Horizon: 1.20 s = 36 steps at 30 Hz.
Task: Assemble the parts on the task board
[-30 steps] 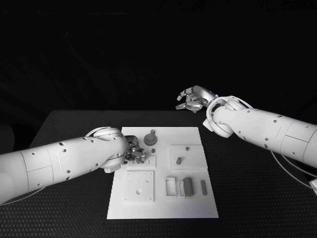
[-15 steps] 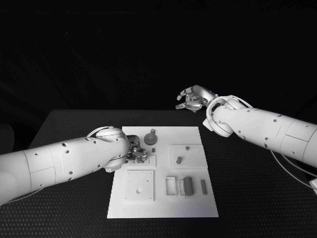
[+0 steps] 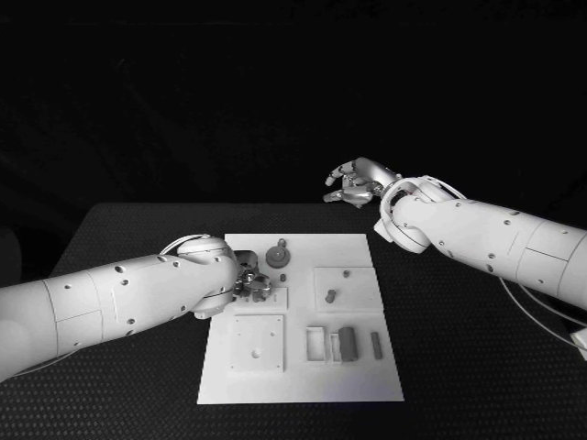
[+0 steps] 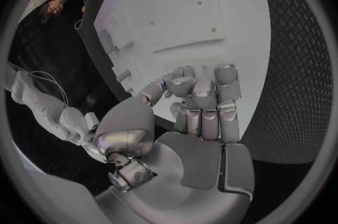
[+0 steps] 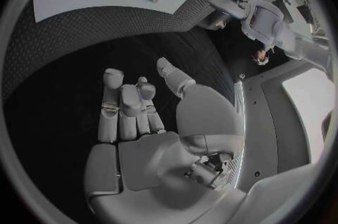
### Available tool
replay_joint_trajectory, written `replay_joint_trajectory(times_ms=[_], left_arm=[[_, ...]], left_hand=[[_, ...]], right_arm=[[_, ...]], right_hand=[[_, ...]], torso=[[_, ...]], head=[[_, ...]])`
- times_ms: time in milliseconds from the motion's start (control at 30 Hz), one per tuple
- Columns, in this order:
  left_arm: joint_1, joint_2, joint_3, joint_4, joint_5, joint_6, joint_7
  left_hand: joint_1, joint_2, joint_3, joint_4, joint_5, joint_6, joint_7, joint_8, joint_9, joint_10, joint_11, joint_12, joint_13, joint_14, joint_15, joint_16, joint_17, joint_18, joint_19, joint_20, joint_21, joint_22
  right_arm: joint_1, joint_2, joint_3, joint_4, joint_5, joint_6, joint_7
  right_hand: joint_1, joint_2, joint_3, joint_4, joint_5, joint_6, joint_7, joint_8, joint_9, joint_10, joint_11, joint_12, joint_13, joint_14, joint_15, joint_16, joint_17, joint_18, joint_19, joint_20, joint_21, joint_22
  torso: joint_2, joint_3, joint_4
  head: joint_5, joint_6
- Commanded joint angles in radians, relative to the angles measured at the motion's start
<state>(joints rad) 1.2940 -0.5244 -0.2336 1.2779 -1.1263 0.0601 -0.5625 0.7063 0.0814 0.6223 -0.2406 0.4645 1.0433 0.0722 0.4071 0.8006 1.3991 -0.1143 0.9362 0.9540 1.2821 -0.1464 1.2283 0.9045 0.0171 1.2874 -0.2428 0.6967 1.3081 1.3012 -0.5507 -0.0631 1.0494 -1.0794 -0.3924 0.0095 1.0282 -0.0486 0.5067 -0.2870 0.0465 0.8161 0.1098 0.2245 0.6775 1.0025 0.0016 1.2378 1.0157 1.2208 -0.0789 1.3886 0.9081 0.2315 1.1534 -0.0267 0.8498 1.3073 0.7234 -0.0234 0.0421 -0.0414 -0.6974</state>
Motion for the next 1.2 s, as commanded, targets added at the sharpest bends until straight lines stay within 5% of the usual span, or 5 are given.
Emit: replay_joint_trajectory(times_ms=[33, 400, 800, 1000, 1200], left_arm=[[-0.011, 0.008, -0.005, 0.003, -0.001, 0.022, 0.007], [-0.011, 0.008, -0.005, 0.001, 0.0, 0.012, 0.011], [-0.011, 0.004, -0.005, -0.006, 0.001, 0.004, 0.013], [-0.011, -0.003, -0.005, -0.007, 0.001, 0.002, 0.012], [-0.011, -0.005, -0.005, -0.008, 0.001, -0.004, 0.014]], left_hand=[[-0.016, -0.026, -0.012, 0.016, -0.042, 0.171, -0.086, -0.003, -0.001, -0.015, -0.008, -0.001, -0.003, -0.022, -0.014, 0.009, -0.007, 0.024, 0.007, -0.004, 0.002, 0.018], [-0.047, -0.075, -0.065, 0.034, -0.063, 0.166, -0.086, -0.005, 0.002, -0.018, -0.008, 0.0, -0.008, -0.029, -0.017, 0.019, -0.025, 0.027, 0.003, -0.005, -0.002, 0.018], [-0.054, -0.081, -0.072, 0.047, -0.071, 0.166, -0.086, -0.005, 0.002, -0.018, -0.008, 0.001, -0.01, -0.031, -0.018, 0.023, -0.03, 0.028, 0.003, -0.005, -0.003, 0.018], [-0.058, -0.112, -0.078, 0.079, -0.227, 0.166, -0.089, -0.005, 0.004, -0.02, -0.01, 0.005, -0.014, -0.036, -0.021, 0.037, -0.046, 0.032, 0.001, -0.007, -0.005, 0.018], [-0.063, -0.148, -0.078, 0.112, -0.349, 0.168, -0.091, -0.004, 0.006, -0.021, -0.013, 0.01, -0.016, -0.04, -0.024, 0.05, -0.059, 0.035, 0.0, -0.009, -0.005, 0.019]], right_arm=[[0.0, 0.001, 0.001, 0.001, -0.001, 0.011, 0.007], [0.0, 0.0, 0.001, 0.001, -0.002, 0.013, 0.007], [0.0, 0.001, 0.001, 0.0, -0.002, 0.014, 0.008], [-0.001, 0.001, 0.001, -0.001, -0.005, 0.018, 0.008], [-0.002, 0.001, 0.001, -0.002, -0.005, 0.018, 0.009]], right_hand=[[0.008, 0.001, 0.0, -0.005, 0.001, 0.044, 0.036, -0.003, -0.001, -0.046, 0.031, 0.002, -0.002, -0.008, 0.002, -0.004, -0.001, 0.03, -0.006, 0.0, -0.004, 0.009], [0.009, 0.001, 0.0, -0.005, 0.001, 0.044, 0.036, -0.004, -0.001, -0.046, 0.031, 0.002, -0.002, -0.008, 0.002, -0.004, -0.001, 0.03, -0.006, 0.001, -0.004, 0.009], [0.011, 0.001, -0.001, -0.005, 0.001, 0.045, 0.036, -0.004, -0.001, -0.046, 0.031, 0.002, -0.002, -0.008, 0.002, -0.004, -0.001, 0.03, -0.007, 0.001, -0.004, 0.009], [0.011, 0.001, -0.002, -0.005, 0.001, 0.045, 0.036, -0.004, -0.001, -0.046, 0.031, 0.002, -0.002, -0.009, 0.002, -0.004, -0.001, 0.03, -0.007, 0.001, -0.005, 0.009], [0.012, 0.001, -0.002, -0.004, 0.001, 0.045, 0.036, -0.004, -0.001, -0.046, 0.031, 0.002, -0.002, -0.009, 0.002, -0.004, -0.001, 0.03, -0.007, 0.001, -0.005, 0.01]], torso=[[0.0, -0.0005, 0.0004], [-0.001, -0.0001, 0.0004], [0.0, 0.0001, 0.0001], [0.0, -0.0005, -0.0003], [0.0, -0.0006, -0.0004]], head=[[0.0, -0.002], [-0.001, -0.002], [0.0, -0.003], [0.0, -0.003], [-0.002, -0.004]])
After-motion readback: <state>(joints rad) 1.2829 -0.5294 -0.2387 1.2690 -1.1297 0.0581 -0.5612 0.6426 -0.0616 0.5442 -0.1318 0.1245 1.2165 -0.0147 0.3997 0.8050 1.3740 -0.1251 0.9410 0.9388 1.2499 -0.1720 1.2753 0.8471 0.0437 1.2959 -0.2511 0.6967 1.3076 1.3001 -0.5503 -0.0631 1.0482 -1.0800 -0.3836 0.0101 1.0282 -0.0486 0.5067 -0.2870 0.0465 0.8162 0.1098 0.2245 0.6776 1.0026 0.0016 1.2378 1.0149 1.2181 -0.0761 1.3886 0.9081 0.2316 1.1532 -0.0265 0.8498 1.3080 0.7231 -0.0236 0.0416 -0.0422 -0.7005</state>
